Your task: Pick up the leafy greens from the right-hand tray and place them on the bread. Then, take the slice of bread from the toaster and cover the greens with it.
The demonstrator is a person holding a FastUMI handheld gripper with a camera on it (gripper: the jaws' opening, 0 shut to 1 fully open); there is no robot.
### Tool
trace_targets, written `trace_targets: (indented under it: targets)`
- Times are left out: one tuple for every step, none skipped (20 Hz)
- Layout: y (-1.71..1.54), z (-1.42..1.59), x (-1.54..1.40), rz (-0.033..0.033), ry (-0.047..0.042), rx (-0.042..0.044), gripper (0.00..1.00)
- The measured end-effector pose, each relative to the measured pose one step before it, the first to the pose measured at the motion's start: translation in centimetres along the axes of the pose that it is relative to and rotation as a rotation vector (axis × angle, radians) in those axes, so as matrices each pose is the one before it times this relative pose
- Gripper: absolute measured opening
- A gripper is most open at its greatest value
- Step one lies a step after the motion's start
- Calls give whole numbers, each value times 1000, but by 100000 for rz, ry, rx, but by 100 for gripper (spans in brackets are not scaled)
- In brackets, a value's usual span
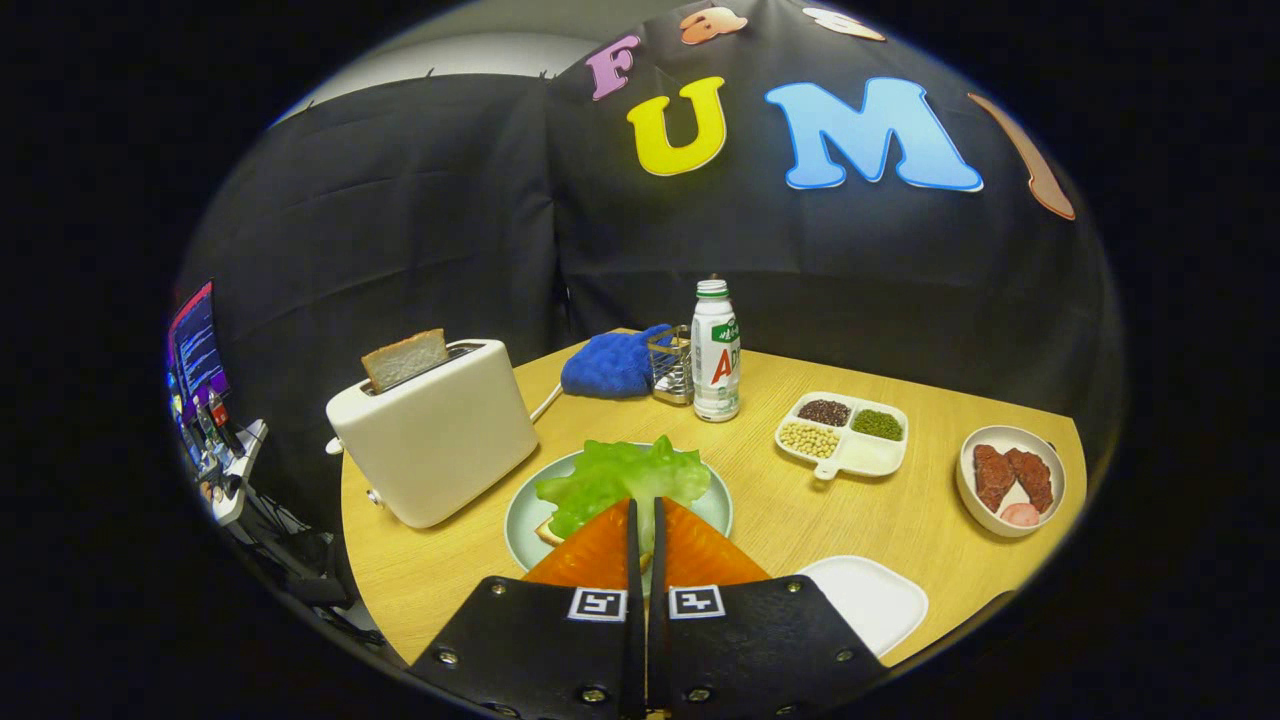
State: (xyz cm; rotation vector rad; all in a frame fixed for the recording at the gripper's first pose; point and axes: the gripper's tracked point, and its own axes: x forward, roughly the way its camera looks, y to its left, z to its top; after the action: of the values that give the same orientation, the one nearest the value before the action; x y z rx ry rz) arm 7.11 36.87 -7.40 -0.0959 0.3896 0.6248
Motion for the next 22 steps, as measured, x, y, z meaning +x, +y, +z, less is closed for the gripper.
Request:
trace_targets:
  targets:
    - [111,-281,763,505,448,762,1]
    - [173,-295,698,530,501,851,1]
    - [124,-491,664,263,1071,843,1]
    - [60,-504,634,306,1229,884,1]
    - [139,-585,565,310,1429,549,1]
    - [48,-446,507,127,1420,442,1]
    - [-141,-460,484,-839,1112,-81,1]
    - [-277,-308,290,-1448,672,-749,1]
    - [-115,-139,150,-1057,301,-557,1]
    - [3,-74,-42,-536,727,-51,1]
    - [97,-70,-237,-370,307,-311,1]
    - [-72,-101,-87,-978,642,-779,11]
    - [-771,-107,-202,-3850,789,-2058,14]
    - [-400,82,-155,-2357,-358,-1644,26]
    - [37,66,-145,-935,-308,-752,34]
    - [116,142,-356,-348,-511,-285,52]
    - [-254,277,-341,-1597,-707,-523,60]
    - [-182,227,-267,-854,-1172,-268,64]
    - [203,272,-339,-155,-1175,594,65]
    - [251,407,-412,108,-1332,914,65]
    - [340,526,-403,155,-1894,725,65]
    - [392,731,-431,-163,-2192,308,65]
